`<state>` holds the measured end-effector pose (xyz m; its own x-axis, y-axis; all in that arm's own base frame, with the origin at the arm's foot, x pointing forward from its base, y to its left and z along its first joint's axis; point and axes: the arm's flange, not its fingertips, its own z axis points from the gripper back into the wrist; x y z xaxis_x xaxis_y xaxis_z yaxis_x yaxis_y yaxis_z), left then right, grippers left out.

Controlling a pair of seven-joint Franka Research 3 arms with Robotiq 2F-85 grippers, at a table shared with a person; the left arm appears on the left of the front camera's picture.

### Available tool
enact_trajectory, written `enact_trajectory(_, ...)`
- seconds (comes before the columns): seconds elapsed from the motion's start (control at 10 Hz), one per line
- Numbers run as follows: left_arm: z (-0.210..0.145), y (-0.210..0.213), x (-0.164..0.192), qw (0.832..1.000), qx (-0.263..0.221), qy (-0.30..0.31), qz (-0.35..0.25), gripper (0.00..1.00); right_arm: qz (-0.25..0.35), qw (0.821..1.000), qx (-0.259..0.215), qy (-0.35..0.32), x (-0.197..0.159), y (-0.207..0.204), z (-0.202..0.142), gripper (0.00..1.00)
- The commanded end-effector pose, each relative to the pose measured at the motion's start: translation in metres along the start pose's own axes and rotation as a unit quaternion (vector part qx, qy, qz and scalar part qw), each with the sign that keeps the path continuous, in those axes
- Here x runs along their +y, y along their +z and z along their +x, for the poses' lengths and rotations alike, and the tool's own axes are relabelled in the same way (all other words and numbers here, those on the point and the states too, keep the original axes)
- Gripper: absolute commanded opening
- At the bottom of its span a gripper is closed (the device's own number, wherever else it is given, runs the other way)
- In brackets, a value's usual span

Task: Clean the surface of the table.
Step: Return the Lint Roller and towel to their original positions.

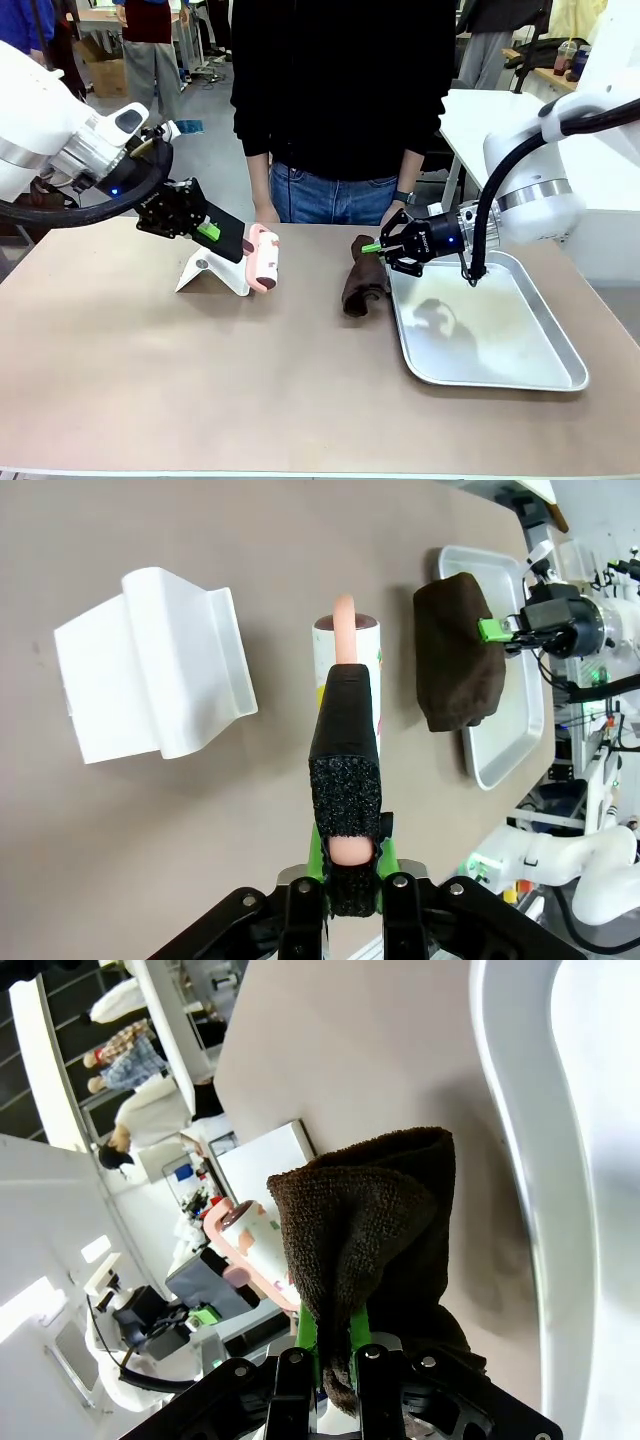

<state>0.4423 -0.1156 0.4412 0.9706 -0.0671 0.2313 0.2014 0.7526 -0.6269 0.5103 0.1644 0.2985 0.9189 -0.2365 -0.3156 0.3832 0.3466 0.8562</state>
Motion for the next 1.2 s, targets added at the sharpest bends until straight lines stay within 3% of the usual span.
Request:
enact_trajectory(0.0, -0.004, 0.008, -0.002, 1.000, 0.001, 0.000, -0.003, 0.20, -0.001, 1.000, 0.001, 0.002, 0.001, 0.000, -0.003, 0.14)
enact_trajectory(0.3, 0.000, 0.006, 0.000, 1.000, -0.003, 0.000, -0.002, 0.20, 0.000, 1.000, 0.000, 0.000, 0.000, 0.000, 0.000, 0.14)
enact_trajectory(0.6, 0.018, 0.023, 0.000, 0.999, 0.031, 0.031, 0.032, 0.20, -0.034, 0.999, -0.002, -0.023, 0.011, -0.022, -0.003, 0.14)
enact_trajectory(1.1, 0.062, 0.004, 0.000, 0.993, 0.081, 0.039, 0.079, 0.20, -0.081, 0.996, -0.019, -0.041, 0.009, -0.040, -0.003, 0.14)
